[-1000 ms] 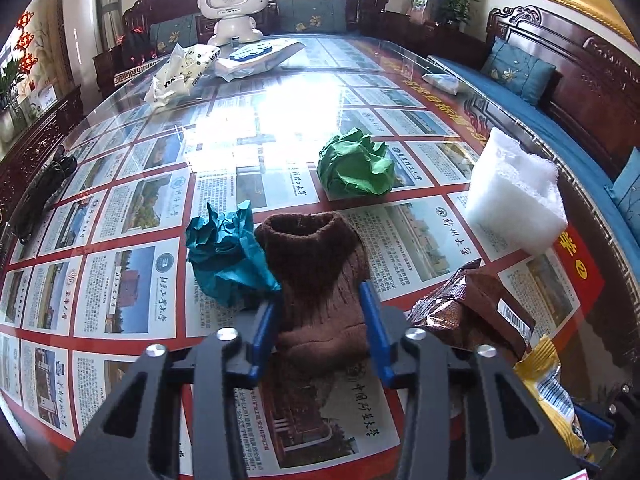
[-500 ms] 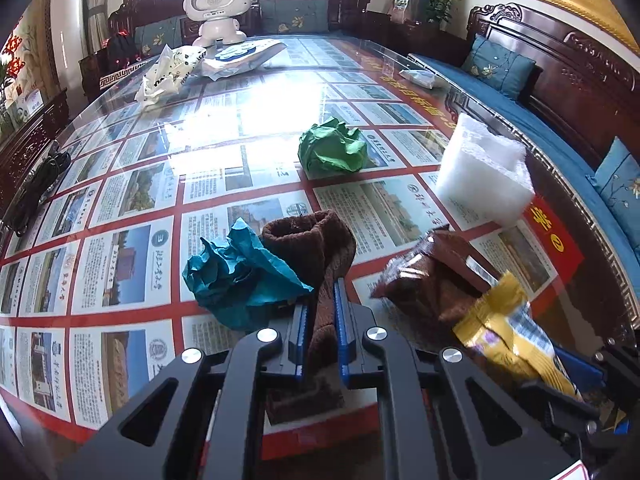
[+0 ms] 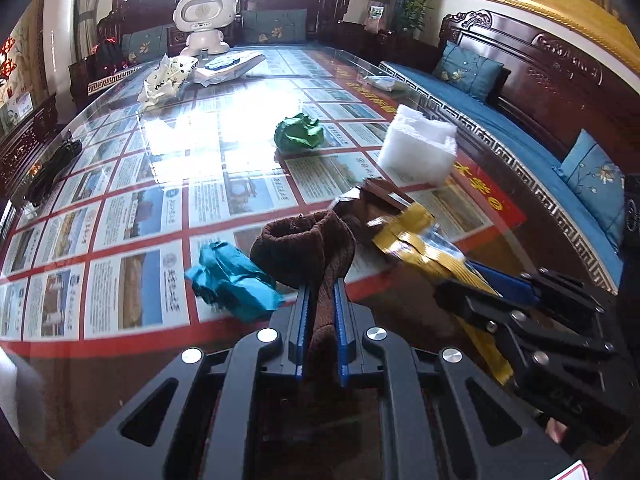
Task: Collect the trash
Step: 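Carry the brown sock and yellow wrapper down over the yellow bin with both tools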
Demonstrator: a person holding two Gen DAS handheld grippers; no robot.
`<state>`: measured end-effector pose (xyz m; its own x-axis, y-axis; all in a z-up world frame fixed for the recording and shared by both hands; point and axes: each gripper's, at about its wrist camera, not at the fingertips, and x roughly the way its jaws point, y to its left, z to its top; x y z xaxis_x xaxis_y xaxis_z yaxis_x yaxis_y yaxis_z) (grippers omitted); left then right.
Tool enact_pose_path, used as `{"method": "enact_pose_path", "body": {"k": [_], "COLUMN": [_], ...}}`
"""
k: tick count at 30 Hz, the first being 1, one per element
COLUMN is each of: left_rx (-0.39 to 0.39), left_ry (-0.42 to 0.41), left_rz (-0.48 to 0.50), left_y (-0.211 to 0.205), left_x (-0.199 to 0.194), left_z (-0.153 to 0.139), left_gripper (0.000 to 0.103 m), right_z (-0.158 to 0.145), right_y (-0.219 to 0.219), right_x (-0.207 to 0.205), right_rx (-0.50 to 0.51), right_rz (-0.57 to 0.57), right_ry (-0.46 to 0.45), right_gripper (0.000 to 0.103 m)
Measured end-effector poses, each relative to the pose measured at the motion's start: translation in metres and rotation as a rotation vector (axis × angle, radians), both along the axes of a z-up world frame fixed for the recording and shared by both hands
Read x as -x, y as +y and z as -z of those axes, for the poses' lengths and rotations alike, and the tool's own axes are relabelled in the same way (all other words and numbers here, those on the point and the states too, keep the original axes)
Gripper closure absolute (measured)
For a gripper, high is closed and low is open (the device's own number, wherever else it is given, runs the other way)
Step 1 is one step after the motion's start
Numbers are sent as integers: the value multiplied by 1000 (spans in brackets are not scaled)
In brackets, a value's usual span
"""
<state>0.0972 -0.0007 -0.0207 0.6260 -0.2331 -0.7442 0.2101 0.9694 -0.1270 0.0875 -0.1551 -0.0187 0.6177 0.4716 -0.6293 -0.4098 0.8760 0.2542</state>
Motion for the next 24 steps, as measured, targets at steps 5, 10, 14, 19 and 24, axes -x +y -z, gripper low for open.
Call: {"method": "enact_pose_path", "body": {"k": [5, 10, 14, 19, 24], "left_rx": [2, 33, 47, 67, 68], "left_ry": [0, -9, -47, -88, -115], "left_rz": [40, 72, 106, 147, 192], "left_y": [-9, -15, -24, -35, -45], "left_x": [25, 50, 70, 96, 139], "left_z": [-1, -7, -18, -33, -38], "left_gripper": [91, 91, 91, 91, 91], "right_z": [-8, -18, -30, -45, -49], "right_y": [2, -3, -15, -32, -46], "right_x": [17, 43, 69, 104, 147], "right_rx": [5, 3, 1, -3, -8], "right_rz": [-4, 5, 33, 63, 73], "right_ry": [-16, -39, -71, -115, -141], "right_gripper": [78, 78, 78, 78, 78]}}
